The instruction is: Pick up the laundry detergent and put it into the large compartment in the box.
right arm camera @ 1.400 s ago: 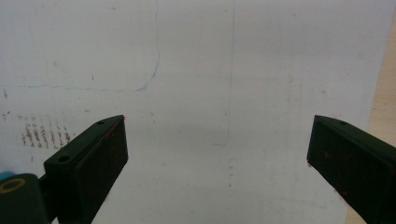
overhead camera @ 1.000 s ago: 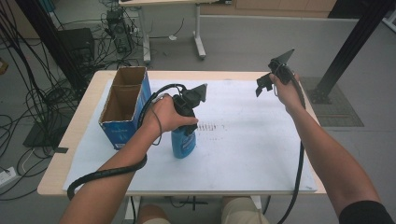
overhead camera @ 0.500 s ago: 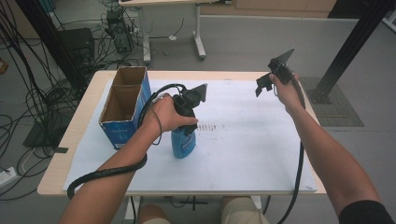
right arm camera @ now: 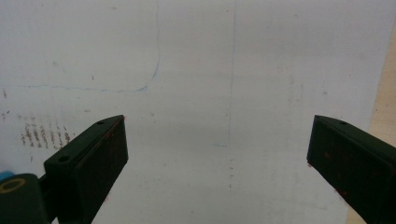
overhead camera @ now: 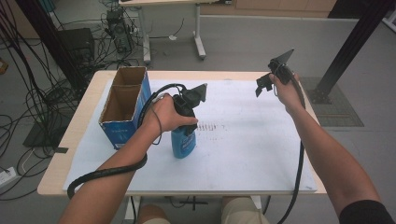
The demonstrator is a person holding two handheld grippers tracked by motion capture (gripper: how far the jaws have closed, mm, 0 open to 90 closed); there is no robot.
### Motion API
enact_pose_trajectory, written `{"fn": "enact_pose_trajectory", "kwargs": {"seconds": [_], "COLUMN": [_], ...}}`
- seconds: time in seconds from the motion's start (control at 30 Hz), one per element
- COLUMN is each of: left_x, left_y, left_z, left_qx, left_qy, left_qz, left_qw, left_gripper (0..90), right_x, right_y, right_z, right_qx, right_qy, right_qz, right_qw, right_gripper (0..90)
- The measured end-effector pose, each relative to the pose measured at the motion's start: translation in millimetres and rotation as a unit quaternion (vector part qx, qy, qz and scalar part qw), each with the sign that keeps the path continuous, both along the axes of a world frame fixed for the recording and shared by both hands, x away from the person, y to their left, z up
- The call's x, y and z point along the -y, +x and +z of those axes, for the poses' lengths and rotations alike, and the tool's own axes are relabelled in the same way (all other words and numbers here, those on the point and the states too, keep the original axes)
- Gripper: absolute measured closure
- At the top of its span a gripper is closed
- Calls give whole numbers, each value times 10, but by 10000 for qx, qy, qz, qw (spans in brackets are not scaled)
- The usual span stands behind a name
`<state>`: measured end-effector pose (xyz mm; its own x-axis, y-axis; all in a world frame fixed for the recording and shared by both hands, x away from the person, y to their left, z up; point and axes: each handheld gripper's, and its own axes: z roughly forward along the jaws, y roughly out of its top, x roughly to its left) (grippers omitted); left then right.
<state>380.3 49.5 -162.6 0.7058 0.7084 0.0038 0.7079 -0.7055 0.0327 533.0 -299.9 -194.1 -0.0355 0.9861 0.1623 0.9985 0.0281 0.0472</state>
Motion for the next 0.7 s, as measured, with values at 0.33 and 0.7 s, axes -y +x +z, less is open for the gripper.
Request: {"fn": "enact_pose_trajectory", "kwargs": {"seconds": [0.33,0.7], "left_x": [7,0], "left_y": [3,-9], "left_z": [1,0], "left_qx": [-10,7], "left_qy": [11,-7], "left_qz": [4,16], "left_qw": [10000,10000], "left_gripper": [371,371], "right_x": [12,0], "right_y": [-7,-12], "right_z": [6,8], "right_qx": [4,13], "right_qy": [13,12], "right_qz": [-9,17], "right_qw": [10000,10000], "right_gripper": [52,52]}}
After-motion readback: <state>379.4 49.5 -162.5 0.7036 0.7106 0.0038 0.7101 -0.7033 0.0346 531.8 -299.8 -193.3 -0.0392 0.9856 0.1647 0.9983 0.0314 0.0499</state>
